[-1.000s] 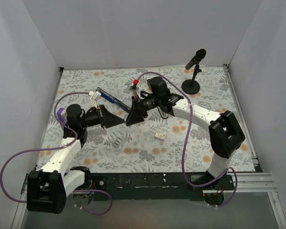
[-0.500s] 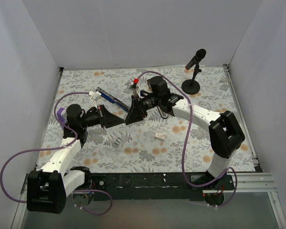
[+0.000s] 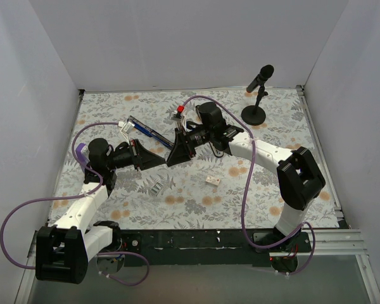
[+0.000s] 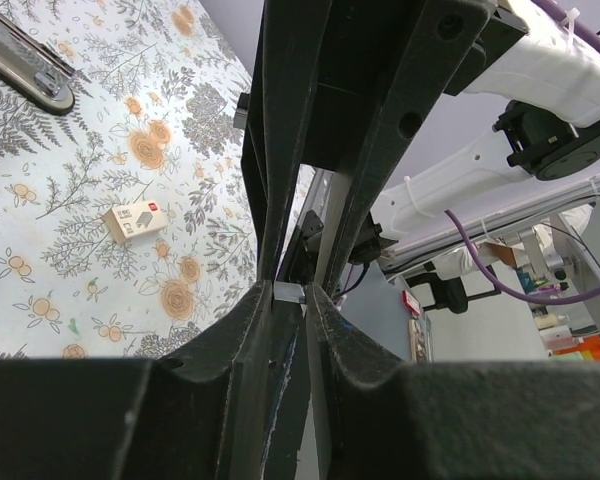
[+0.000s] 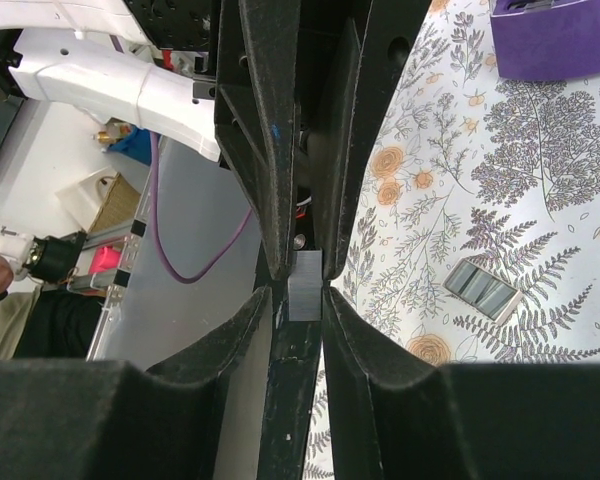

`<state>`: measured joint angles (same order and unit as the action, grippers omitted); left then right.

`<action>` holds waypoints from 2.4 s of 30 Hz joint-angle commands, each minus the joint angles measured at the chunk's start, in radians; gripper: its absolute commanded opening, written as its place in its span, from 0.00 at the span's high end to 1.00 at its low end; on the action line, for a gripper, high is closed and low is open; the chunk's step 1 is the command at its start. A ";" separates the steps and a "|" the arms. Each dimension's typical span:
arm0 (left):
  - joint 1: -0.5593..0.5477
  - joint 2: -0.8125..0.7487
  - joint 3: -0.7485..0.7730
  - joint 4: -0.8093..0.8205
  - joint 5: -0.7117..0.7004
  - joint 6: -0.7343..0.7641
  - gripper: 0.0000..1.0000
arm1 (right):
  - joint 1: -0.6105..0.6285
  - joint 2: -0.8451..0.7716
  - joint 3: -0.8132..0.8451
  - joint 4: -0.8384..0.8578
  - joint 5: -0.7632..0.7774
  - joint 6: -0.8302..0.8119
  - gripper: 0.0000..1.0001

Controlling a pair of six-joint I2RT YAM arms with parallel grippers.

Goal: Unload the staples from the stapler
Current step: Pick up the staple from the center of the board, then place the staple in the staple box.

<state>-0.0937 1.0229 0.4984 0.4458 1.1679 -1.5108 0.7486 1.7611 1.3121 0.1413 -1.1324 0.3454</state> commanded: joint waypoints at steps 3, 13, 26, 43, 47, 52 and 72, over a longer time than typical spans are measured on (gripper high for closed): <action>0.000 -0.014 0.005 -0.004 0.004 0.018 0.81 | 0.006 -0.014 -0.010 0.040 -0.024 0.009 0.74; 0.000 -0.014 0.011 -0.012 -0.005 0.026 0.65 | 0.008 -0.031 -0.036 0.073 -0.020 0.033 0.89; 0.008 -0.081 0.270 -0.561 -0.553 0.184 0.31 | 0.052 -0.017 -0.060 -0.195 0.343 -0.140 0.89; 0.071 -0.047 0.430 -0.934 -1.223 0.139 0.02 | 0.307 0.152 -0.024 -0.177 1.030 -0.062 0.85; 0.144 -0.014 0.430 -0.950 -1.203 0.136 0.02 | 0.327 0.185 0.006 -0.177 1.063 -0.063 0.85; 0.224 -0.007 0.451 -0.963 -1.171 0.112 0.02 | 0.350 0.193 0.026 -0.187 1.111 -0.063 0.85; 0.227 -0.095 0.236 -0.835 -1.202 0.142 0.02 | 0.394 0.213 0.058 -0.198 1.116 -0.029 0.84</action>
<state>0.1299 0.9539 0.7540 -0.4236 -0.0025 -1.3914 1.1313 1.9705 1.3281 -0.0666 -0.0284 0.2947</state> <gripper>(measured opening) 0.982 0.168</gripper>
